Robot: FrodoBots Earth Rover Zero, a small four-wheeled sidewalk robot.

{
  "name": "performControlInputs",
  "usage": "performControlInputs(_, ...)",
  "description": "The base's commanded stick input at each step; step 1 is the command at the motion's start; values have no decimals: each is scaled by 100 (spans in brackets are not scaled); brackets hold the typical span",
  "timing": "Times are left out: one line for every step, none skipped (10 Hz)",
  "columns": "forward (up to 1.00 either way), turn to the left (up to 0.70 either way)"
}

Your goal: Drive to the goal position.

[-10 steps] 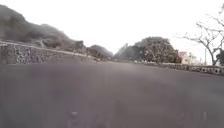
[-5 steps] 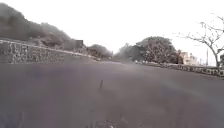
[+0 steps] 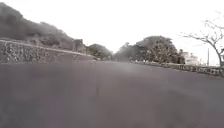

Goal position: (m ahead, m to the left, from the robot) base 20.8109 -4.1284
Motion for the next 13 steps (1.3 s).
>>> performControlInputs(85,0)
performControlInputs(85,0)
performControlInputs(85,0)
performControlInputs(85,0)
performControlInputs(85,0)
performControlInputs(85,0)
performControlInputs(85,0)
performControlInputs(85,0)
performControlInputs(85,0)
performControlInputs(85,0)
performControlInputs(85,0)
performControlInputs(85,0)
performControlInputs(85,0)
